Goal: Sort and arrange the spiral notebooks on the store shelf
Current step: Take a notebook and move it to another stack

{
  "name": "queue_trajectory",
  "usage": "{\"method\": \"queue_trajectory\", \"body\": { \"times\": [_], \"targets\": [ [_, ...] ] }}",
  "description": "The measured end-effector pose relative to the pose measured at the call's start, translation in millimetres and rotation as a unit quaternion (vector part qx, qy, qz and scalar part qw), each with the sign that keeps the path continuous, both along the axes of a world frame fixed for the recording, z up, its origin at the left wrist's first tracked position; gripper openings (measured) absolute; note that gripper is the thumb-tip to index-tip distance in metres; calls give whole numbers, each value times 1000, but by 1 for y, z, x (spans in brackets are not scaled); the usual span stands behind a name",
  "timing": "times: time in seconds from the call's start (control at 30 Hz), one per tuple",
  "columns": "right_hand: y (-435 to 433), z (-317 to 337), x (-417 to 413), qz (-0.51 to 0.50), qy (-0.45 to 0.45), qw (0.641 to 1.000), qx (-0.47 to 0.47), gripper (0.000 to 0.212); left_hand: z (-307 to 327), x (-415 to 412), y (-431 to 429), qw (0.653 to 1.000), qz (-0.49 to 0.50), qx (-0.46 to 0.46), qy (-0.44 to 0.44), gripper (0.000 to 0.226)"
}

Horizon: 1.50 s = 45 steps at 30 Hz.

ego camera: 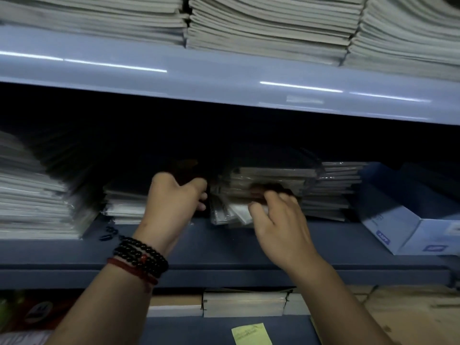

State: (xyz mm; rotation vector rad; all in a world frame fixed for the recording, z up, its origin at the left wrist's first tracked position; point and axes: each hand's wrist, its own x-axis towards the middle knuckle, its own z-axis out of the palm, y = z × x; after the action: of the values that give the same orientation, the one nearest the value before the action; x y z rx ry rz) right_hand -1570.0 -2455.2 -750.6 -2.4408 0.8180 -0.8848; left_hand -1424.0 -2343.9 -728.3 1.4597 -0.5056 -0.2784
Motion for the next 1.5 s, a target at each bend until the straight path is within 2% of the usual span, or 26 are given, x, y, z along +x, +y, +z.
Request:
{"method": "queue_trajectory", "body": {
  "times": [0.1,0.2,0.27,0.37,0.57,0.73,0.8,0.9,0.97,1.1,1.2,1.37,1.43,1.5],
  "targets": [
    [-3,-2,0,-18,5,999,-32,36,-9,-16,4,992,-89,61,59,16],
    [-5,-2,2,-23,8,998,-54,39,-16,-42,-1,959,-206,137,137,33],
    [-4,-4,3,-15,7,998,-60,38,-20,-48,-9,951,-226,134,160,40],
    [-2,-5,1,-10,15,998,-55,30,-22,-54,-19,960,-202,72,180,33],
    [-13,-2,2,-15,-19,1000,-7,33,-9,-52,-22,974,-143,-5,178,21],
    [-14,-3,1,-20,-44,998,30,33,2,-6,15,993,28,-79,88,21],
    [-9,-10,4,-14,-27,1000,7,30,3,9,30,990,9,-91,106,21],
    [-7,-16,6,-16,-24,999,-19,27,-5,16,32,979,-54,-54,190,14],
    [-8,-15,5,-14,-26,999,-23,27,-10,18,31,969,-41,-73,232,7],
    [-7,-13,4,-12,-25,1000,-13,29,-10,20,33,966,-14,-113,232,13],
    [-7,-13,5,-15,-24,1000,-8,29,-9,18,42,967,18,-128,219,3],
    [-4,-17,7,-16,7,999,-36,23,-10,24,69,965,65,-178,181,10],
    [-2,-17,7,-24,26,998,-59,23,-13,27,78,960,52,-197,192,27],
    [2,-13,8,-34,1,997,-72,25,-14,27,88,953,33,-222,206,40]
  ]
}}
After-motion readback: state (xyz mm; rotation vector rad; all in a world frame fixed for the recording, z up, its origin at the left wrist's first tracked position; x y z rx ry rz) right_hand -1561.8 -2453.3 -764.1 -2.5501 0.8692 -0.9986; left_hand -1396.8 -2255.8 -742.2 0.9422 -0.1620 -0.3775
